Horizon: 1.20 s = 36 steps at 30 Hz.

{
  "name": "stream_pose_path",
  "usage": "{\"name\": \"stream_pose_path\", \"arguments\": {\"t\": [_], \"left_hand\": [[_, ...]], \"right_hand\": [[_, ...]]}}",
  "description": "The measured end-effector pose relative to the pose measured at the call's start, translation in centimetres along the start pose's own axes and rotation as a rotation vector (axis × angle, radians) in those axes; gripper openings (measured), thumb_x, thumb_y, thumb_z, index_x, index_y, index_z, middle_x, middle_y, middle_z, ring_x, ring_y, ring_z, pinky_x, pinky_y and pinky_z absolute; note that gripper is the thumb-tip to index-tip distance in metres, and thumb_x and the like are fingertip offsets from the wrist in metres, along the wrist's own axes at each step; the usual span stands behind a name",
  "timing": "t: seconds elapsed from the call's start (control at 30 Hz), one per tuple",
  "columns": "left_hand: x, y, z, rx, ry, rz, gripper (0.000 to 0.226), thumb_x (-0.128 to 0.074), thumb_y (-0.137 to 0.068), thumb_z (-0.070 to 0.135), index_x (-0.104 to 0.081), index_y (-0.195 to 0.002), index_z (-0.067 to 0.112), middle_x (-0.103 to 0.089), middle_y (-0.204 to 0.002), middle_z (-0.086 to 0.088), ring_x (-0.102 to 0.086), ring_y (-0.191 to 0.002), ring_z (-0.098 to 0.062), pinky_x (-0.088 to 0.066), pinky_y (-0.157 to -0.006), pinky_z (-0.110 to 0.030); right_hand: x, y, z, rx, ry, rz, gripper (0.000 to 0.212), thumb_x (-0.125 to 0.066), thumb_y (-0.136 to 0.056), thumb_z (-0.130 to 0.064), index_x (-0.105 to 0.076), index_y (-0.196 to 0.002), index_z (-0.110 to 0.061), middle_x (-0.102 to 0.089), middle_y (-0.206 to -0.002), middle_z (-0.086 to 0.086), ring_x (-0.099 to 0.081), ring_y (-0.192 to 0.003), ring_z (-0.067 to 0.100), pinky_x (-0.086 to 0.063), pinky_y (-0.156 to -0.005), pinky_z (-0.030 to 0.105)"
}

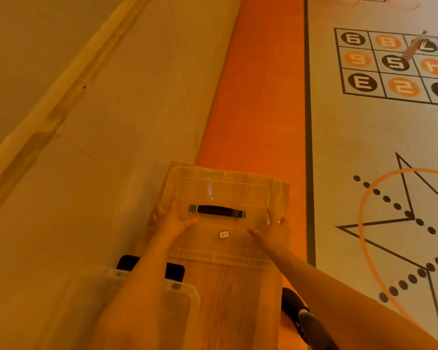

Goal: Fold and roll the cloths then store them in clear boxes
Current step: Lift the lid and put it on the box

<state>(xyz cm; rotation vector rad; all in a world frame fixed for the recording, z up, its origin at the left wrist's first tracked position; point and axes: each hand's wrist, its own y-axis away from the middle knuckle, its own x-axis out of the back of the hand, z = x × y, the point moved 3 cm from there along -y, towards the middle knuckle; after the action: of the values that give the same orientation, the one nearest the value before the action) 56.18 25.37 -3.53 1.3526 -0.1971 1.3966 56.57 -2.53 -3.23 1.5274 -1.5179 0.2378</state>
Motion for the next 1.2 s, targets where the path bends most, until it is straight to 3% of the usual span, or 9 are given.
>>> {"name": "stream_pose_path", "arguments": {"t": [0.3, 0.67, 0.9, 1.2], "left_hand": [[-0.3, 1.2, 2.9, 0.048, 0.112, 0.031, 0.101, -0.066, -0.068, 0.067, -0.01, -0.148, 0.038, 0.004, -0.157, -0.01, 0.0, -0.142, -0.041, -0.012, -0.109, -0.065], [3.9, 4.4, 5.4, 0.128, 0.145, 0.293, 0.098, -0.07, -0.066, 0.065, -0.019, -0.146, 0.038, -0.003, -0.156, -0.009, -0.009, -0.14, -0.04, -0.021, -0.108, -0.063], [6.5, 8.8, 5.1, 0.299, 0.187, 0.463, 0.095, -0.07, -0.066, 0.064, -0.021, -0.144, 0.042, -0.004, -0.155, -0.007, -0.012, -0.138, -0.038, -0.022, -0.107, -0.057], [6.9, 16.6, 3.6, 0.584, 0.278, 0.581, 0.097, -0.068, -0.065, 0.069, -0.017, -0.145, 0.044, -0.001, -0.156, -0.006, -0.009, -0.139, -0.038, -0.018, -0.11, -0.057]], "right_hand": [[2.3, -0.4, -0.6, -0.04, 0.144, 0.095, 0.1, -0.079, -0.063, -0.053, -0.023, -0.144, -0.037, -0.015, -0.153, 0.016, -0.015, -0.14, 0.041, -0.024, -0.108, 0.061], [6.2, -1.5, -4.9, 0.147, 0.078, 0.109, 0.101, -0.08, -0.063, -0.05, -0.022, -0.144, -0.038, -0.007, -0.156, 0.015, -0.007, -0.141, 0.041, -0.019, -0.109, 0.064], [8.2, -1.7, -9.1, 0.375, 0.137, 0.046, 0.103, -0.08, -0.061, -0.054, -0.02, -0.144, -0.039, -0.012, -0.154, 0.018, -0.013, -0.14, 0.042, -0.021, -0.107, 0.066], [8.4, 0.1, -12.4, 0.658, 0.122, -0.2, 0.101, -0.08, -0.062, -0.05, -0.022, -0.144, -0.037, -0.014, -0.154, 0.018, -0.014, -0.14, 0.041, -0.021, -0.108, 0.065]]}}
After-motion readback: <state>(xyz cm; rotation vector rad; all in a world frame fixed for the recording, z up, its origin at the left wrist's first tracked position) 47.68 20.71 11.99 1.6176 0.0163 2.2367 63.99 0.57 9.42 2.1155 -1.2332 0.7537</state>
